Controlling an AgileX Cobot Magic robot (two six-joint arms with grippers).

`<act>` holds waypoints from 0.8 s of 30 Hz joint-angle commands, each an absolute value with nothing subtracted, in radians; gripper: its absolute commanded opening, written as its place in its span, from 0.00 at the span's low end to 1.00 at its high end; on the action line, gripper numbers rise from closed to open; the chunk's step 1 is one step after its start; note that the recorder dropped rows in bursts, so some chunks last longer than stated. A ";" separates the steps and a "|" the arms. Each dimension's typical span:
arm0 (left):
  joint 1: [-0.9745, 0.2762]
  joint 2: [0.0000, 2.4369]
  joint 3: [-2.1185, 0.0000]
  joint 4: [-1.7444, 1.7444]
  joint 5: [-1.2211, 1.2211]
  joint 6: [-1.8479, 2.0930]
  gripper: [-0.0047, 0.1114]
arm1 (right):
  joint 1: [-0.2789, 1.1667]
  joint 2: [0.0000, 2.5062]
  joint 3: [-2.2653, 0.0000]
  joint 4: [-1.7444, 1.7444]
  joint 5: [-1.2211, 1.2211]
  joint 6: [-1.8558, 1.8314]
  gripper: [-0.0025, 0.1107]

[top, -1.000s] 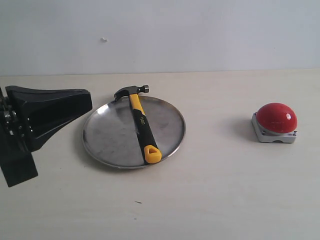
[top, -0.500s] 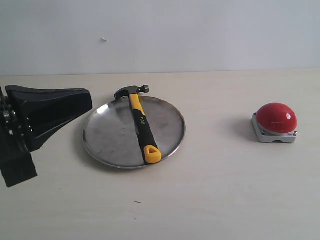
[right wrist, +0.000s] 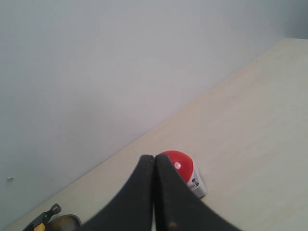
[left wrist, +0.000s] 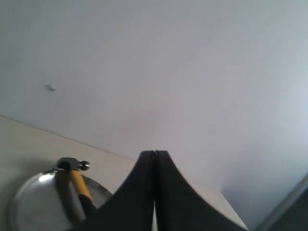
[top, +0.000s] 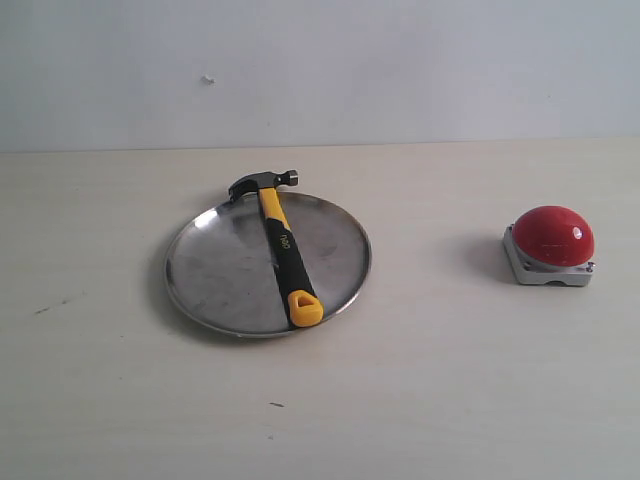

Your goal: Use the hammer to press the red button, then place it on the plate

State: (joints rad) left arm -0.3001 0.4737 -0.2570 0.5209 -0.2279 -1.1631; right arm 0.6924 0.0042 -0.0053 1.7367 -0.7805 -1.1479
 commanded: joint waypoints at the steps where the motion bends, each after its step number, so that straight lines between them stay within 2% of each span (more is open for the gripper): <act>1: -0.155 0.210 -0.046 0.517 -0.197 -1.233 0.04 | 0.695 0.000 0.000 1.725 -0.772 -1.150 0.02; 8: -0.048 0.046 0.000 0.526 -0.051 -1.247 0.04 | 0.695 0.000 0.000 1.725 -0.772 -1.150 0.02; 14: -0.030 0.000 0.000 0.543 0.066 -1.238 0.04 | 0.695 0.000 0.000 1.725 -0.772 -1.150 0.02; 24: -0.030 0.000 0.000 0.543 0.075 -1.234 0.04 | 0.695 0.000 0.000 1.725 -0.772 -1.150 0.02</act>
